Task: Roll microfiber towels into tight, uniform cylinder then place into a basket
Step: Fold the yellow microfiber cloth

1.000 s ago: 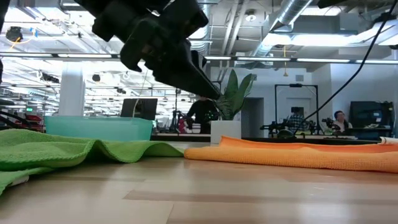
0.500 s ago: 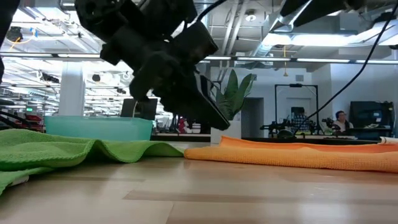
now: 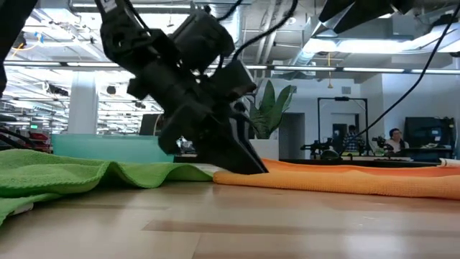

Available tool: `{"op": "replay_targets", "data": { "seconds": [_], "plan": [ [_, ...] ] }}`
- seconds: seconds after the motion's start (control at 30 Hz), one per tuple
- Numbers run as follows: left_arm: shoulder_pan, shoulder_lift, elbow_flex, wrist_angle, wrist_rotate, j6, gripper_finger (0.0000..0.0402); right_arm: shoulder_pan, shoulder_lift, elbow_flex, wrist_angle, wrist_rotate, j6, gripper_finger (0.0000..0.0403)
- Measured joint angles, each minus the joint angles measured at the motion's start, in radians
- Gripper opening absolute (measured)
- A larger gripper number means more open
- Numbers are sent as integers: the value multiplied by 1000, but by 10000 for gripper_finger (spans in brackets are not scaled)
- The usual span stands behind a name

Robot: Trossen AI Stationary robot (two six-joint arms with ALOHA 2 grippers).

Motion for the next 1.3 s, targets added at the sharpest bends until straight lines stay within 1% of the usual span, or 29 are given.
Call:
{"op": "replay_targets", "data": {
  "seconds": [0.1,0.23,0.43,0.6,0.8,0.93,1.03,1.13,1.3],
  "plan": [
    [25,29,7,42,-12,8,91,0,0,0,5,0,0,255],
    [73,33,26,28,-32,-30,91,1,0,0,13,-1,0,255],
    [154,35,61,-4,-158,-64,91,1,0,0,23,-1,0,255],
    [202,36,64,21,-156,-84,91,1,0,0,24,-1,0,255],
    [175,25,64,41,-136,-66,91,1,0,0,23,-1,-1,255],
    [153,-16,72,49,-135,-55,91,1,0,0,20,-1,-3,255],
    [135,-55,72,24,-136,-49,91,1,0,0,19,-1,-3,255],
    [109,-91,71,-8,-137,-35,91,1,0,0,16,-4,-3,255],
    [48,-107,71,27,-138,-27,91,1,0,0,16,-4,-3,255]
  ]
}}
